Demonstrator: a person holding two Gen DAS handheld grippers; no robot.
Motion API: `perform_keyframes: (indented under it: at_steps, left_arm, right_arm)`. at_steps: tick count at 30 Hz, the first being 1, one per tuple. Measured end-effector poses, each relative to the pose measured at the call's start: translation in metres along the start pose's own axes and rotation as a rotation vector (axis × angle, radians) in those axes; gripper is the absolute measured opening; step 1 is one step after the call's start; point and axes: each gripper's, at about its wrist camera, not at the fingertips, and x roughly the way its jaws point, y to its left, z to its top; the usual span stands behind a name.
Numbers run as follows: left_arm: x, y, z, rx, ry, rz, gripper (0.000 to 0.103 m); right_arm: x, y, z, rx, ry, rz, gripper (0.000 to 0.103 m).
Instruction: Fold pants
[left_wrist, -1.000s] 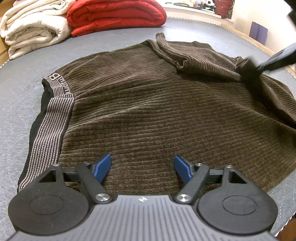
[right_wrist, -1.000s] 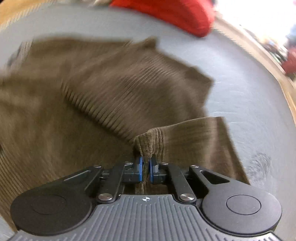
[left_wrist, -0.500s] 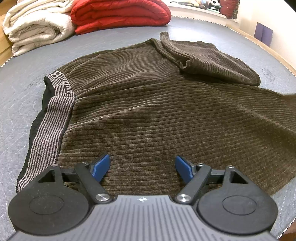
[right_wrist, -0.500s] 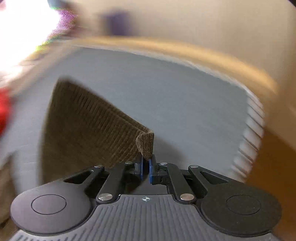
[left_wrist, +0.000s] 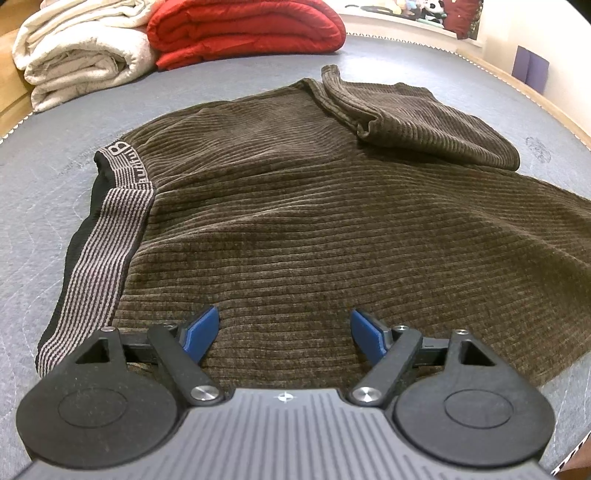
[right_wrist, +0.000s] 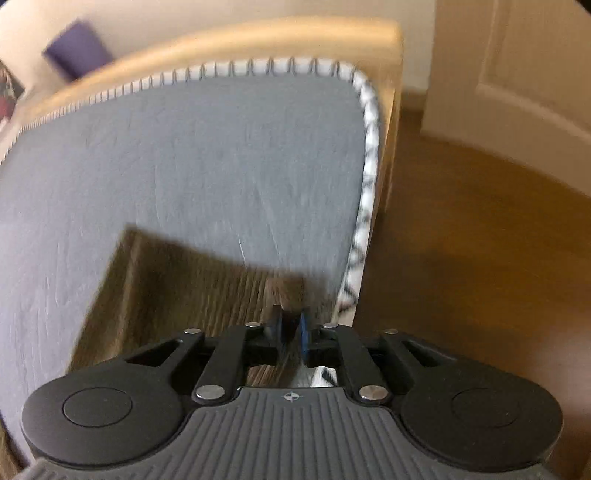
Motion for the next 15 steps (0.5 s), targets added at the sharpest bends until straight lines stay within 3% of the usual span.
perform_keyframes:
  at_steps: [2,4,7,8,11,15]
  left_arm:
    - [0.001,-0.002,-0.001,0.011,-0.003,0.005,0.083]
    - [0.002,-0.002,-0.001,0.012,-0.005,0.004,0.084]
    - [0.002,-0.002,-0.003,0.009,-0.011,0.003,0.085]
    - [0.002,-0.002,-0.003,0.008,-0.015,0.004,0.085]
    - [0.001,-0.002,-0.006,0.001,-0.023,0.010,0.085]
    - [-0.001,-0.005,-0.009,-0.008,-0.035,0.027,0.085]
  right_arm:
    - [-0.024,0.011,0.006,-0.020,-0.158,-0.006,0.015]
    - [-0.027,0.023,0.010,-0.047,-0.237,0.115,0.017]
    - [-0.008,0.052,0.017,-0.138,-0.122,0.420,0.025]
    - [0.001,0.063,0.016,-0.164,-0.077,0.465,0.025]
    - [0.031,0.088,0.013,-0.190,0.020,0.484,0.029]
    - [0.068,0.114,0.017,-0.178,0.086,0.415,0.043]
